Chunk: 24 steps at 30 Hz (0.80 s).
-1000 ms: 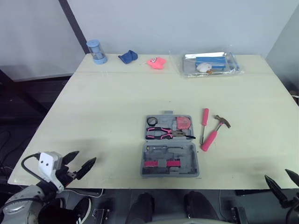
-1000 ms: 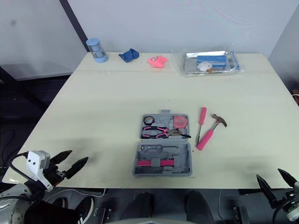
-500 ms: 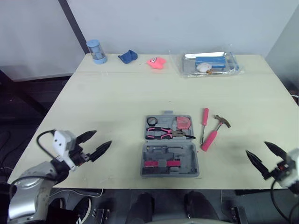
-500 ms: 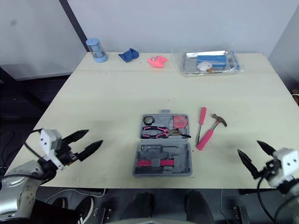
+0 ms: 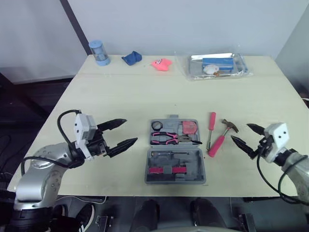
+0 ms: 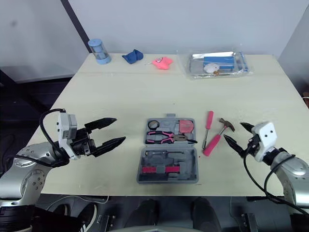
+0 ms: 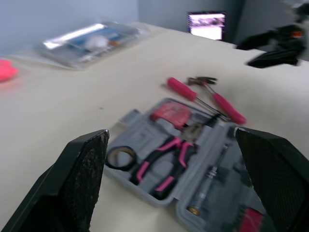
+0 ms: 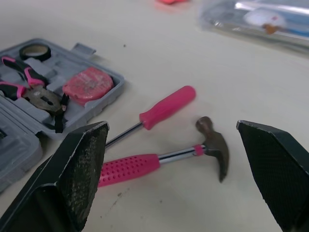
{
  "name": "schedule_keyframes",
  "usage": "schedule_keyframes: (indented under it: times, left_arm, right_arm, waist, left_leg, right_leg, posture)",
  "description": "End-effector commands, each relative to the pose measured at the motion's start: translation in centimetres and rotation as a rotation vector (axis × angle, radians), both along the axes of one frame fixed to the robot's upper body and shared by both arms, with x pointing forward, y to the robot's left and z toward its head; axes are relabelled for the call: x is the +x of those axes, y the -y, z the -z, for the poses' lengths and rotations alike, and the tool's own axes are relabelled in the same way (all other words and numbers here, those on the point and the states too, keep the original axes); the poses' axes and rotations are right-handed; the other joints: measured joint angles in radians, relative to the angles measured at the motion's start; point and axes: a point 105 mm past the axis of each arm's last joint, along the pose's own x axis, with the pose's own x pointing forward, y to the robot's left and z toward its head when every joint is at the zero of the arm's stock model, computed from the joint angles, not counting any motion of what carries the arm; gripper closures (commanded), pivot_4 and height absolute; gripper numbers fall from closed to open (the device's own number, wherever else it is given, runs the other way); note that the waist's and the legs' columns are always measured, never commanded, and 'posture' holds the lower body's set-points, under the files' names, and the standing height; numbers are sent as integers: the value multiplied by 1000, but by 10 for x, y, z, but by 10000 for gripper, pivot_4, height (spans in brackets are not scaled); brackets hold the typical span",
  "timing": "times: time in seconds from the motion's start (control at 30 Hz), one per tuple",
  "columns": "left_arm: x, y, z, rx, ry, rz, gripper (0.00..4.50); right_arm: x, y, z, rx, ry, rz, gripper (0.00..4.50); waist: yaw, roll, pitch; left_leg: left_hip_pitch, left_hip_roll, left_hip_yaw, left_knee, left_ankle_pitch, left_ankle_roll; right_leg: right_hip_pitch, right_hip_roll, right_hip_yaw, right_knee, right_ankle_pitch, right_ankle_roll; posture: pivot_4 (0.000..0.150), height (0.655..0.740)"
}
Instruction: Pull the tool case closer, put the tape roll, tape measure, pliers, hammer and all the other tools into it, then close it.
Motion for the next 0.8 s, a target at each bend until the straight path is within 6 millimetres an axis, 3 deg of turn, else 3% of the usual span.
schedule_keyframes:
  times: [0.03, 0.3, 0.5, 0.67, 0.8]
  left_arm:
    - [4, 0, -17, 29, 45, 67, 509]
    - [1, 12, -26, 34, 30, 184, 509]
    - [-5, 19, -27, 5, 1, 211, 509]
    - [-7, 21, -25, -8, 2, 185, 509]
    - [-10, 23, -27, -24, 13, 163, 509]
  right_arm:
    - [13, -3, -14, -19, 3, -11, 0]
    - [26, -13, -17, -237, -28, -219, 0]
    - [35, -4, -9, -430, -56, -345, 0]
    - [41, -7, -1, -409, -123, -348, 0]
    - [53, -12, -9, -219, -125, -188, 0]
  waist:
    - [1, 0, 1]
    - [-2, 1, 2]
    - [-2, 1, 3]
    - [-1, 1, 3]
    - [-3, 1, 3]
  left_leg:
    - [0, 0, 0, 0, 0, 0]
    - [0, 0, 0, 1, 0, 0]
    - [0, 0, 0, 1, 0, 0]
    - [-1, 0, -1, 1, 0, 0]
    - [-1, 0, -1, 1, 0, 0]
  right_leg:
    - [0, 0, 0, 0, 0, 0]
    - [0, 0, -1, 0, 0, 0]
    - [0, 0, -1, -1, 0, 0]
    - [0, 0, -1, -1, 0, 0]
    - [0, 0, -1, -1, 0, 0]
  posture:
    - [1500, 7400]
    - [1500, 7400]
    - [1500, 7400]
    - [1500, 7400]
    - [1500, 7400]
